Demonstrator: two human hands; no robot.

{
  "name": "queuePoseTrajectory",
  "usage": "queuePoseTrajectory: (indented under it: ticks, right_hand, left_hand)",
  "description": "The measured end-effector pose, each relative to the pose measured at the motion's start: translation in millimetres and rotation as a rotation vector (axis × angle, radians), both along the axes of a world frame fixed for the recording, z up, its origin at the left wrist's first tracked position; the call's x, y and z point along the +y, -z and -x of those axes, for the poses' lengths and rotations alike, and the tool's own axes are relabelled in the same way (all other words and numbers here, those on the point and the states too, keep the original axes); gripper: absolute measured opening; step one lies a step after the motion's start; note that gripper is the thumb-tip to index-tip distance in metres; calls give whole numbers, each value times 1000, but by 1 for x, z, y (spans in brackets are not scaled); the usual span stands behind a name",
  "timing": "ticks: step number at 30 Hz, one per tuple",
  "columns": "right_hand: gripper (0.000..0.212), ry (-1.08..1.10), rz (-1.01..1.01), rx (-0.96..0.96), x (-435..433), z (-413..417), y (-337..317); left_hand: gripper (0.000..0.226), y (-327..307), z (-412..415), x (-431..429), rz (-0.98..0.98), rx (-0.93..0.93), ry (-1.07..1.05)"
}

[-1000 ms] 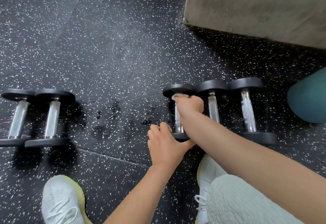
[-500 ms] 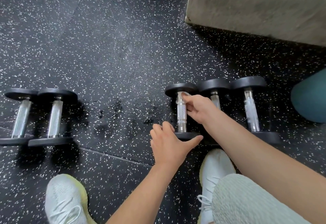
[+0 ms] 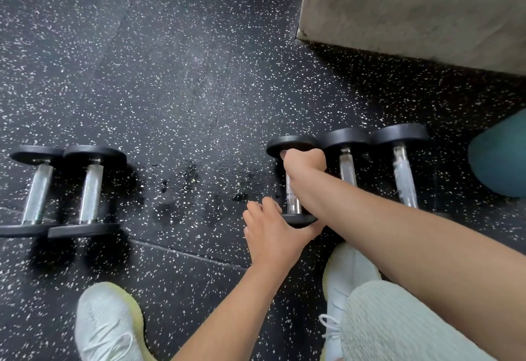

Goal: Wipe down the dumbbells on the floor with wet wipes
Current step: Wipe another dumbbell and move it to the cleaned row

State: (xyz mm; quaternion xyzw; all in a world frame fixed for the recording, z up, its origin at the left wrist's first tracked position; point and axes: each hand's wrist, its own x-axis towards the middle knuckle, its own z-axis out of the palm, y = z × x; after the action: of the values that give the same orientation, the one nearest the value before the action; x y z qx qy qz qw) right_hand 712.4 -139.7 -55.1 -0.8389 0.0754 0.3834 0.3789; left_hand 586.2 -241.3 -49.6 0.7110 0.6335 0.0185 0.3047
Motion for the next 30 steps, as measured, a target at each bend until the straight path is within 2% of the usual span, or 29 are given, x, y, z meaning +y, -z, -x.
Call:
queuePoseTrajectory:
  ticks: [5,11,12,14,16,18,20,23,26,28,30]
  right_hand:
    - [36,-65,-146,194,-13,-27,19]
    - [26,-174,-217,412,-27,-46,17]
    - [27,-193,-203,359,-29,-44,14]
    - [22,-331,-135,99,-37,-38,3]
    - [17,-608,-88,-121,-54,-28,-18]
    - [14,-941,-20,-254,-71,-17,-38]
    - [11,-1161,27,-390,-81,-12,-48]
    - [9,-1405,24,-404,-85,-14,-56]
    - [21,-1668,73,-346,-77,-19,-67]
    - [30,-1756,91,-334,-65,-18,-72]
    - [27,-1841,113,-341,-54,-10,-75]
  left_hand:
    - [93,1,-1,-1,-13,28,8]
    - [93,0,0,0,9,19,9]
    - [94,0,0,1,20,12,10]
    - [95,-1,2,2,44,4,12]
    - [96,-2,3,1,58,-7,11]
    - [99,-2,4,0,47,-36,-2]
    - [104,-2,3,-1,50,-71,-19]
    - [107,0,5,0,89,-122,-31]
    - [109,2,9,2,128,-164,-18]
    - [109,2,11,3,132,-171,-14]
    - [105,1,11,4,122,-176,-17]
